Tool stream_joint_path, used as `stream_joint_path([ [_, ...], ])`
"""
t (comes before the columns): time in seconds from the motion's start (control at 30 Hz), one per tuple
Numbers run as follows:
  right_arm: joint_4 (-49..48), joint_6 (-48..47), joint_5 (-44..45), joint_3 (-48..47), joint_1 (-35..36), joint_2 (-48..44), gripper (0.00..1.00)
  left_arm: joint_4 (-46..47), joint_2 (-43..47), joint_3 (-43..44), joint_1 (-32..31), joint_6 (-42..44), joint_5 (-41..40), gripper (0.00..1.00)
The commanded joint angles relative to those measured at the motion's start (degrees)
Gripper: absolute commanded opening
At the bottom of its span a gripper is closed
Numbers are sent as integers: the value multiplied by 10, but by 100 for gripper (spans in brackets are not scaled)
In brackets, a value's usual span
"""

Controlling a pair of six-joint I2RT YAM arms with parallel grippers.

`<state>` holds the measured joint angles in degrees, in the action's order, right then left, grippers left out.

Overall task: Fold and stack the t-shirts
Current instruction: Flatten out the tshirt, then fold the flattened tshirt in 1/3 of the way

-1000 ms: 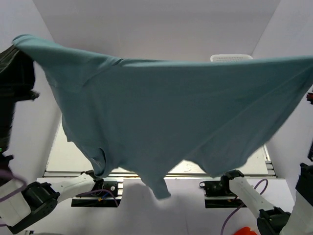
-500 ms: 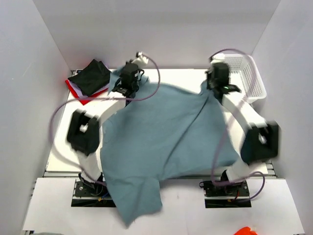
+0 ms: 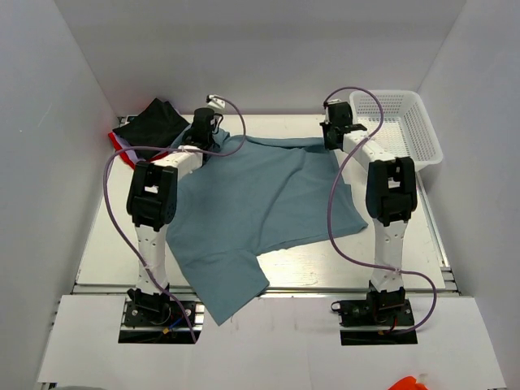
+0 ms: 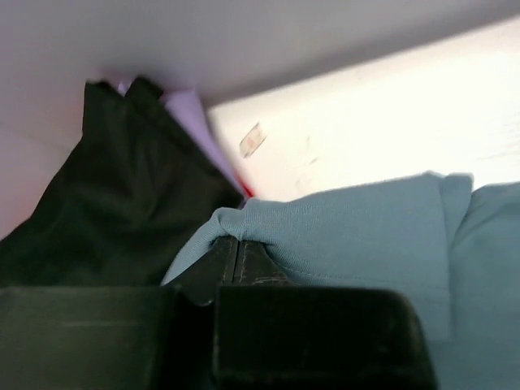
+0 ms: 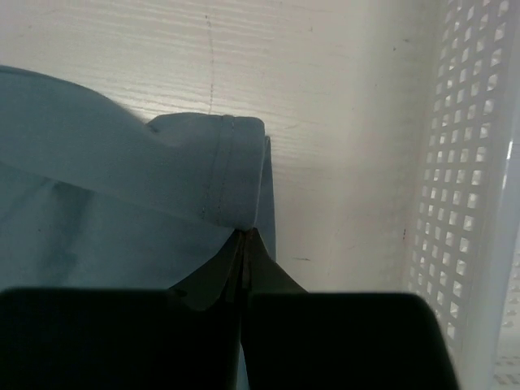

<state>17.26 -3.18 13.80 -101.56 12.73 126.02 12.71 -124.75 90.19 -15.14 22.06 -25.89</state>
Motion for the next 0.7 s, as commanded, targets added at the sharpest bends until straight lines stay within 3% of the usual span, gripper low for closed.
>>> stream_joint_path([
  [0.0,-34,-5,19,-32,-5,3,0,22,8,25,-2,-22,35,0],
  [0.17,-31,-2,35,-73,-12,18,0,-19,51,2,-2,-52,1,0],
  [0.37,-28,10,32,-64,-26,-12,0,-101,186,-99,-2,-152,8,0],
  [0.47,-32,5,24,-42,-31,-34,0,-147,254,-156,-15,-208,-28,0],
  [0.67,-19,-2,23,-31,-37,-58,0,-255,352,-252,-15,-314,74,0],
])
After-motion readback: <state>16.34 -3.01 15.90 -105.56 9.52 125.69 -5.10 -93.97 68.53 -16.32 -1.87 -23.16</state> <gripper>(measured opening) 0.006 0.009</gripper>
